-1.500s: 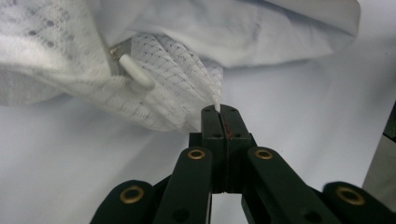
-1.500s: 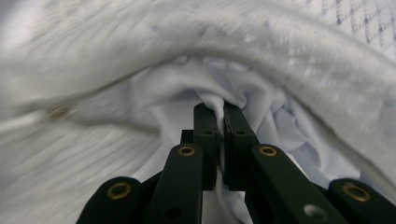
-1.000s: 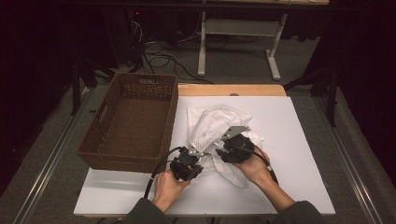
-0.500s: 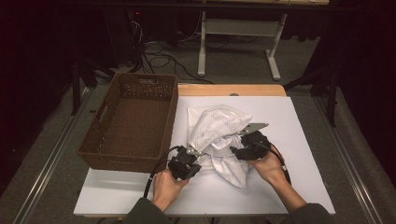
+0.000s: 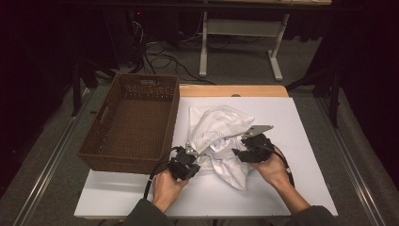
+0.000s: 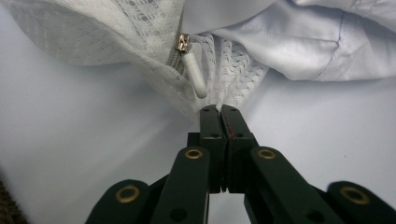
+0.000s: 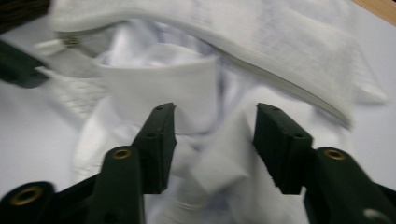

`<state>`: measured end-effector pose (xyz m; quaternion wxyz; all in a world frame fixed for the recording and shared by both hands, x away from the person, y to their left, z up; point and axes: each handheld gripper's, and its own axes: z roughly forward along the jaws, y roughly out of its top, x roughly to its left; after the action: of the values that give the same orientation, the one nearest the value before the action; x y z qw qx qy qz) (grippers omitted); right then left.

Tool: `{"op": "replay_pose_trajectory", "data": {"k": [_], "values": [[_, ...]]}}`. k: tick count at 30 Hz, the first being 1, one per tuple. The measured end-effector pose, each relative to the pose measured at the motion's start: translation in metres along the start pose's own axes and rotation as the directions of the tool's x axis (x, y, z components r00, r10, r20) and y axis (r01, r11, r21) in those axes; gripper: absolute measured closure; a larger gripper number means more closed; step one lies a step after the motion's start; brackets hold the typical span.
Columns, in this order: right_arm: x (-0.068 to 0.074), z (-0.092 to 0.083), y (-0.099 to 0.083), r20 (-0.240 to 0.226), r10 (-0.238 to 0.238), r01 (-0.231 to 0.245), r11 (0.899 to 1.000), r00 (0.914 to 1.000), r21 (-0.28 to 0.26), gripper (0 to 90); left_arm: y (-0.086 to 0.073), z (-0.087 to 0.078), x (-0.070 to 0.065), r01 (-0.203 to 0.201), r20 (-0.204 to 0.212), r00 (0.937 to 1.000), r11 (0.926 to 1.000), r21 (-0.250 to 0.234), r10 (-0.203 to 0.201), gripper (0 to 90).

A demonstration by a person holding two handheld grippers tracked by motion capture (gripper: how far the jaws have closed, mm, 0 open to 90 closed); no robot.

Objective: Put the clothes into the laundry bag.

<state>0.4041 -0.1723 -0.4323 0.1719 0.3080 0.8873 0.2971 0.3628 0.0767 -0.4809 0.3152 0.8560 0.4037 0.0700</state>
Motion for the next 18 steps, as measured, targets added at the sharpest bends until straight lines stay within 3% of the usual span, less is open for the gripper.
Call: {"op": "replay_pose_trajectory", "data": {"k": [4, 6, 8, 11, 14, 16, 17, 18], "values": [[0.023, 0.013, 0.011, -0.022, -0.094, 0.094, 0.995, 0.9954, 0.043, 36.3, 0.000, 0.000, 0.003, 0.039, -0.002, 0.9992, 0.9992, -0.008, -0.039, 66.3], [0.027, 0.024, 0.014, -0.001, -0.125, 0.125, 0.990, 0.9921, 0.069, 34.7, 0.000, 0.002, 0.004, 0.064, -0.011, 0.9979, 0.9979, -0.009, -0.064, 57.7], [0.026, 0.030, 0.016, -0.010, -0.098, 0.098, 0.991, 0.9951, 0.089, 33.8, 0.000, 0.005, 0.005, 0.072, -0.017, 0.9972, 0.9974, 0.000, -0.072, 53.7], [0.025, 0.040, 0.018, -0.027, -0.086, 0.088, 0.990, 0.9959, 0.111, 35.4, 0.001, 0.013, 0.006, 0.077, -0.010, 0.9970, 0.9970, 0.007, -0.077, 56.4], [0.028, 0.049, 0.020, -0.034, -0.112, 0.116, 0.982, 0.9931, 0.151, 38.6, 0.004, 0.020, 0.005, 0.052, -0.001, 0.9986, 0.9986, 0.004, -0.052, 71.2], [0.032, 0.055, 0.022, -0.025, -0.136, 0.138, 0.976, 0.9904, 0.166, 50.3, 0.005, 0.019, 0.003, 0.038, 0.008, 0.9993, 0.9991, -0.017, -0.037, 84.8], [0.034, 0.055, 0.023, -0.008, -0.145, 0.144, 0.974, 0.9894, 0.173, 61.4, 0.006, 0.017, 0.002, 0.028, 0.013, 0.9995, 0.9993, -0.025, -0.028, 87.3], [0.034, 0.056, 0.024, 0.006, -0.151, 0.147, 0.974, 0.9886, 0.172, 67.0, 0.007, 0.016, 0.001, 0.025, 0.018, 0.9995, 0.9991, -0.033, -0.025, 87.9]]}}
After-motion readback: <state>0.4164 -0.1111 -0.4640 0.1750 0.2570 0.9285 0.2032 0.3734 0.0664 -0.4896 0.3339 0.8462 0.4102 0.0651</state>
